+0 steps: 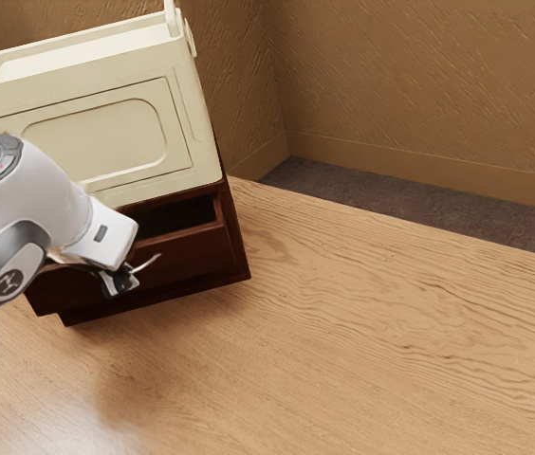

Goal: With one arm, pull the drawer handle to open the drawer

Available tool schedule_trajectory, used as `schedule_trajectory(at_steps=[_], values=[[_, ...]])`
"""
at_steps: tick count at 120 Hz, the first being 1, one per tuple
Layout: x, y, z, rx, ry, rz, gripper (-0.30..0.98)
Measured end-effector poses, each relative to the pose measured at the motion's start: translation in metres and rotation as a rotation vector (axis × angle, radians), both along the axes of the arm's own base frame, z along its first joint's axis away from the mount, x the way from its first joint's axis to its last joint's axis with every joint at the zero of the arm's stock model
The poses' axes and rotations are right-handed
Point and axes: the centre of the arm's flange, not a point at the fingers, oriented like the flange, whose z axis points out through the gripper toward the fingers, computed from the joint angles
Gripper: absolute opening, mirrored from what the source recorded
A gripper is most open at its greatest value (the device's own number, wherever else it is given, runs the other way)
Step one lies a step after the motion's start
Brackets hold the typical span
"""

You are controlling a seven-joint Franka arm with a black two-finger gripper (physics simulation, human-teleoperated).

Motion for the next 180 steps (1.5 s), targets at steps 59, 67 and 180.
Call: schedule_trajectory(at_steps=[59, 67, 180], values=[[-0.031, -0.031, -0.001, -0.016, -0.006, -0.026, -0.10], [-0.035, -0.035, 0.000, -0.016, -0.010, -0.028, -0.10], [-0.055, -0.045, 0.009, 0.002, 0.000, -0.020, 0.19]])
